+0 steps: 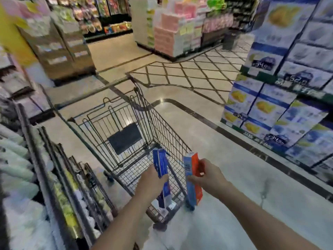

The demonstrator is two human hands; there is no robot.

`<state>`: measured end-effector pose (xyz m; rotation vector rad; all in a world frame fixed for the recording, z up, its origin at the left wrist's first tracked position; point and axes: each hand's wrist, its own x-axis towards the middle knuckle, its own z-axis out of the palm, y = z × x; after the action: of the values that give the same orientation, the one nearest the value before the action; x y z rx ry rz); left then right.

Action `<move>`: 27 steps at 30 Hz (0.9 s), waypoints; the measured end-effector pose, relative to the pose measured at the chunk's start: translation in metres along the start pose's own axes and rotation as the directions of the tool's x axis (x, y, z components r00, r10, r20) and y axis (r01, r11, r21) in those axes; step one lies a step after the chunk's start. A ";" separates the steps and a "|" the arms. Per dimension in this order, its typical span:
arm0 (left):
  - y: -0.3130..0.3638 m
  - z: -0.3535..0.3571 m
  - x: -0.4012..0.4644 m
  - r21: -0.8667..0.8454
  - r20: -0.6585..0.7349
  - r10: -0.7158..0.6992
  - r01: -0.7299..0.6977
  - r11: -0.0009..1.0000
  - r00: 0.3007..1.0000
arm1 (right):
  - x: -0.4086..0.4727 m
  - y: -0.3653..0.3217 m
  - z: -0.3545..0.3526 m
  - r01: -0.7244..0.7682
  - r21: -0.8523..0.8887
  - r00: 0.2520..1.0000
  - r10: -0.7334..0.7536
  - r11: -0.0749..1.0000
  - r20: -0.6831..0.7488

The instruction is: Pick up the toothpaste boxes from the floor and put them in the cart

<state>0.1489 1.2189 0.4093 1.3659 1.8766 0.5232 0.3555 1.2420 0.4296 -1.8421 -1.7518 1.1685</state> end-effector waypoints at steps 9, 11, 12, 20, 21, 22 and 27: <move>-0.054 0.070 0.138 -0.084 0.063 -0.284 0.288 0.954 0.957 | 0.174 0.029 0.069 -0.110 0.016 0.963 0.102 0.994 0.249; -0.075 0.095 0.159 -0.085 0.061 -0.355 0.359 0.930 0.933 | 0.207 0.050 0.092 -0.131 -0.011 0.940 0.128 0.991 0.316; -0.086 0.108 0.168 -0.091 0.062 -0.391 0.395 0.914 0.918 | 0.223 0.062 0.105 -0.136 -0.037 0.924 0.140 0.990 0.355; -0.153 0.196 0.219 -0.001 0.035 -0.542 0.543 0.840 0.839 | 0.296 0.151 0.196 -0.041 -0.333 0.834 0.215 0.942 0.508; -0.159 0.205 0.224 0.035 0.031 -0.547 0.546 0.837 0.836 | 0.300 0.158 0.206 -0.033 -0.358 0.828 0.226 0.933 0.514; -0.166 0.212 0.228 0.074 0.039 -0.547 0.544 0.836 0.836 | 0.303 0.166 0.216 -0.015 -0.384 0.818 0.232 0.923 0.526; -0.186 0.241 0.235 0.203 0.040 -0.558 0.540 0.817 0.829 | 0.306 0.193 0.246 0.103 -0.533 0.781 0.263 0.840 0.566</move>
<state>0.1791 1.3500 0.0491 0.8607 2.1533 -0.0166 0.2687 1.4248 0.0415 -1.9739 -2.6250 1.5736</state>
